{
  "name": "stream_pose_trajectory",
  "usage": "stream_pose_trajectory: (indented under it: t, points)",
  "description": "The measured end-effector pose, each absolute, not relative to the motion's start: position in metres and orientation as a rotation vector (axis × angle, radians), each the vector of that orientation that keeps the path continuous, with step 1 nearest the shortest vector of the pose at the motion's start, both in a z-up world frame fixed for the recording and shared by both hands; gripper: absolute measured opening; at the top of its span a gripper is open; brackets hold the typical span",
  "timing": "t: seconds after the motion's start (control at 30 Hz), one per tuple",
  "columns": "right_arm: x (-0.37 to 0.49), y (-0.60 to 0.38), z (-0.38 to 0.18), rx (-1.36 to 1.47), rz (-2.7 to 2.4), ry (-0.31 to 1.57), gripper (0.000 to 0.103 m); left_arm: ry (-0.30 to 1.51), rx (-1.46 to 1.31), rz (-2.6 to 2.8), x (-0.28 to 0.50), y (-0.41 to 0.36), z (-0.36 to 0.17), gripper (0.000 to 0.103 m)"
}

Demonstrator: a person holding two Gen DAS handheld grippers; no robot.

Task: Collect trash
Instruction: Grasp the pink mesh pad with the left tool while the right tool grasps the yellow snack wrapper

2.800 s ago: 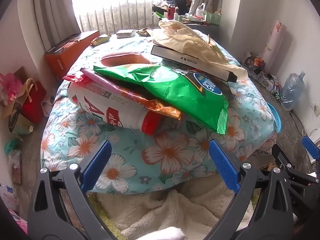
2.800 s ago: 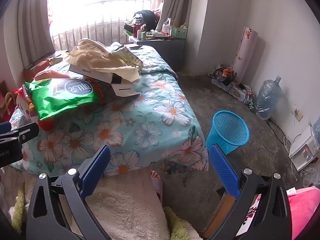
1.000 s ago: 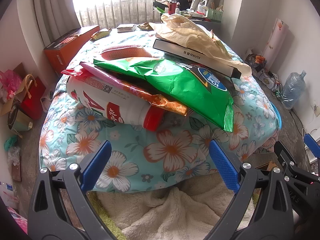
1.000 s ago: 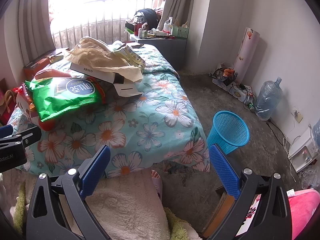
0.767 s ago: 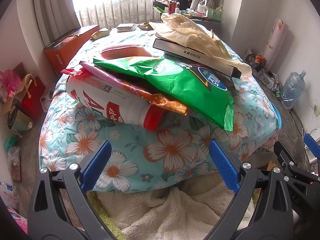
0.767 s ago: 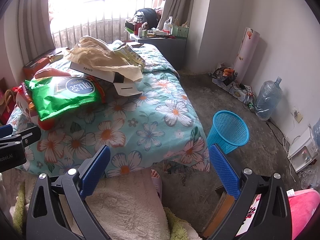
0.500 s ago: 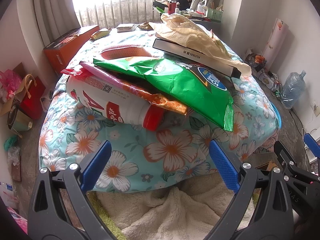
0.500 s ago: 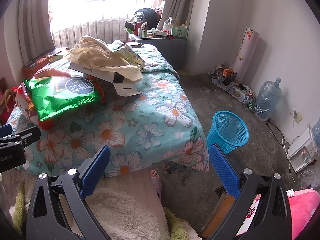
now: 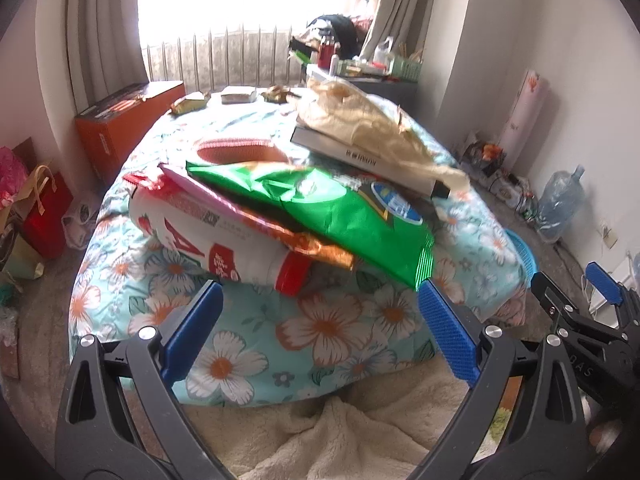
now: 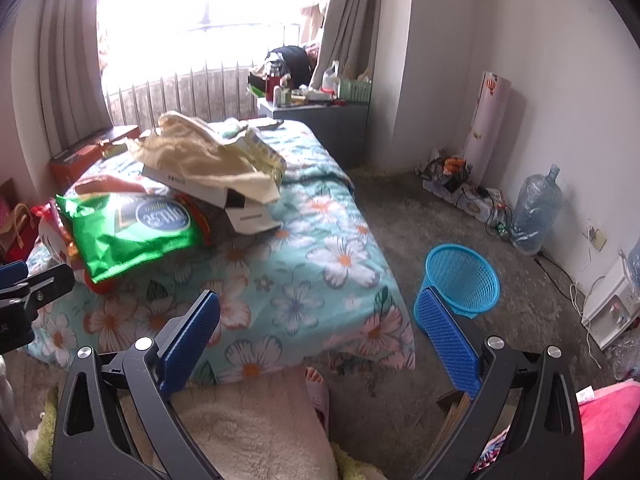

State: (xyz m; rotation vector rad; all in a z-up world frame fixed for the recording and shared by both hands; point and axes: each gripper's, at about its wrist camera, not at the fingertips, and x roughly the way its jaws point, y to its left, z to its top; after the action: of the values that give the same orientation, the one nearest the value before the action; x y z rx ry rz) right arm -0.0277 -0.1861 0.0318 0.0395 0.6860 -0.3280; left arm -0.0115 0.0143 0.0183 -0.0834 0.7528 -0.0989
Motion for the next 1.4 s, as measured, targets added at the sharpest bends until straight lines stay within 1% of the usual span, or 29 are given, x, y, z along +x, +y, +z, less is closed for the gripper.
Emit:
stream_pose_trajectory:
  t: [0.07, 0.17, 0.27, 0.47, 0.6, 0.7, 0.77, 0.83, 0.87, 0.9, 0.93, 1.0, 1.13, 1.17, 1.2, 1.23, 1.3, 1.4]
  points:
    - [-0.026, -0.186, 0.045, 0.025, -0.320, 0.618, 0.097, 0.658, -0.112, -0.145, -0.020, 0.024, 0.034, 0.094]
    - [-0.019, -0.188, 0.063, 0.026, -0.282, 0.517, 0.097, 0.574, -0.122, -0.216, -0.022, 0.036, 0.050, 0.094]
    - [-0.009, -0.188, 0.075, 0.029, -0.205, 0.434, 0.097, 0.560, -0.145, -0.273, -0.010, 0.050, 0.057, 0.094]
    - [0.019, -0.198, 0.081, 0.121, -0.137, 0.429, 0.097, 0.563, -0.134, -0.215, 0.043, 0.094, 0.073, 0.094]
    - [0.038, -0.211, 0.073, 0.170, -0.137, 0.462, 0.097, 0.668, -0.105, -0.172, 0.095, 0.117, 0.075, 0.094]
    - [0.054, -0.221, 0.061, 0.210, -0.131, 0.510, 0.097, 0.838, -0.189, -0.218, 0.142, 0.136, 0.065, 0.094]
    - [0.064, -0.227, 0.052, 0.229, -0.125, 0.539, 0.097, 0.993, -0.294, -0.280, 0.177, 0.148, 0.048, 0.094]
    - [0.072, -0.231, 0.045, 0.239, -0.121, 0.566, 0.097, 1.149, -0.409, -0.310, 0.211, 0.157, 0.025, 0.088]
    - [0.075, -0.233, 0.041, 0.246, -0.119, 0.577, 0.097, 1.212, -0.434, -0.322, 0.224, 0.156, 0.012, 0.086]
    - [0.078, -0.234, 0.038, 0.251, -0.120, 0.586, 0.097, 1.265, -0.444, -0.311, 0.237, 0.157, 0.003, 0.082]
    - [0.080, -0.236, 0.035, 0.257, -0.122, 0.596, 0.097, 1.308, -0.445, -0.290, 0.248, 0.157, -0.006, 0.079]
    - [0.084, -0.240, 0.028, 0.268, -0.127, 0.613, 0.097, 1.394, -0.428, -0.276, 0.270, 0.156, -0.024, 0.078]
    - [0.093, -0.247, 0.017, 0.284, -0.140, 0.648, 0.097, 1.552, -0.485, -0.285, 0.295, 0.154, -0.059, 0.067]
    - [0.094, -0.248, 0.015, 0.287, -0.144, 0.656, 0.097, 1.577, -0.503, -0.293, 0.297, 0.154, -0.064, 0.067]
    - [0.097, -0.249, 0.013, 0.290, -0.147, 0.663, 0.097, 1.597, -0.523, -0.303, 0.300, 0.153, -0.069, 0.063]
    - [0.099, -0.250, 0.010, 0.291, -0.151, 0.669, 0.097, 1.600, -0.536, -0.316, 0.302, 0.151, -0.070, 0.057]
    - [0.103, -0.252, 0.007, 0.297, -0.156, 0.682, 0.097, 1.583, -0.550, -0.336, 0.306, 0.150, -0.068, 0.049]
    - [0.109, -0.253, 0.004, 0.303, -0.157, 0.697, 0.097, 1.538, -0.550, -0.344, 0.310, 0.150, -0.063, 0.042]
